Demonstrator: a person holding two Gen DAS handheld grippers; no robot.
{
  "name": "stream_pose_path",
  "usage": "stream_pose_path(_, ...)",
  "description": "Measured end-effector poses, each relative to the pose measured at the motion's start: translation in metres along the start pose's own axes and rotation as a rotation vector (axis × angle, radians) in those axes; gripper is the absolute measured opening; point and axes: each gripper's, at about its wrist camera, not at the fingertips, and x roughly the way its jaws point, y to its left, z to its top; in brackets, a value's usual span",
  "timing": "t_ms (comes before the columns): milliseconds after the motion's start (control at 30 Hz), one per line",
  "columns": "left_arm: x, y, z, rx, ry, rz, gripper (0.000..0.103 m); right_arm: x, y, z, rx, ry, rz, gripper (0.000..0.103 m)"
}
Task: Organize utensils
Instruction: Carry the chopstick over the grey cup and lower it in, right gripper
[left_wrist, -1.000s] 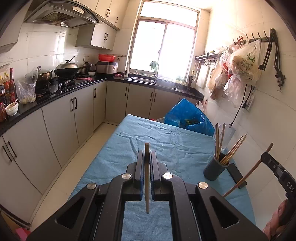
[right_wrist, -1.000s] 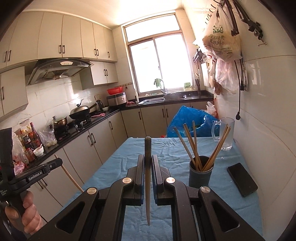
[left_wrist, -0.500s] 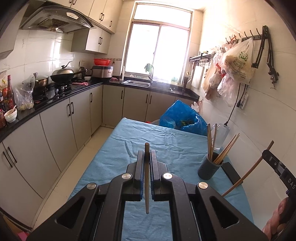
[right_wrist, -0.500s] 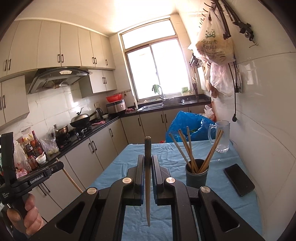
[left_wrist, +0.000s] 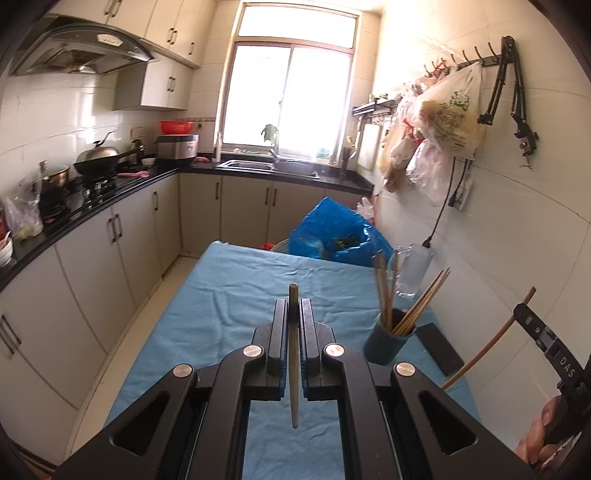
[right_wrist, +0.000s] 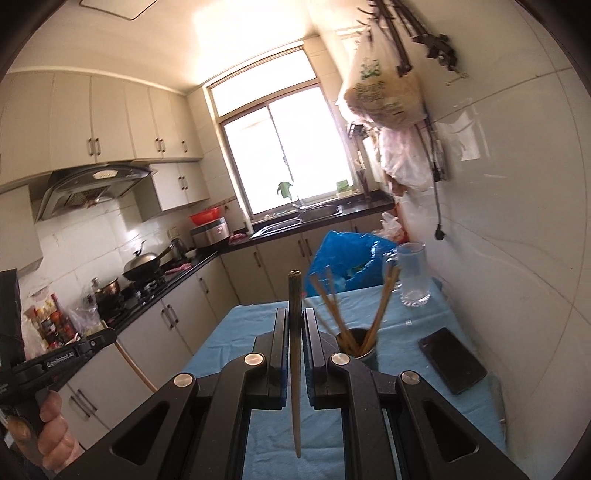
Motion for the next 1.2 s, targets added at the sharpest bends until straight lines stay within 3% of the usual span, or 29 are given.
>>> stream_pose_path(367, 0.046, -0.069, 0.054, 0.042, -0.016, -0.108, 0.005, 0.019, -0.057, 0.045, 0.088, -0.065, -0.051, 0.008)
stream_pose_path(533, 0.058, -0.100, 0.078, 0.058, -0.062, -0.153, 0.005, 0.033, -0.076, 0.065, 0.128, -0.104, -0.072, 0.008)
stream_pose_path(733, 0.091, -0.127, 0.097, 0.043, -0.077, -0.176, 0.005, 0.053, -0.093, 0.082, 0.172, -0.137, -0.097, 0.008)
stream_pose_path(1000, 0.153, -0.129, 0.087, -0.007, -0.034, -0.185, 0.005, 0.103, -0.104, 0.080, 0.193, -0.137, -0.131, 0.008)
stream_pose_path(1200, 0.191, -0.122, 0.065, -0.010, 0.034, -0.175, 0.005, 0.143, -0.113, 0.057, 0.183, -0.047, -0.148, 0.008)
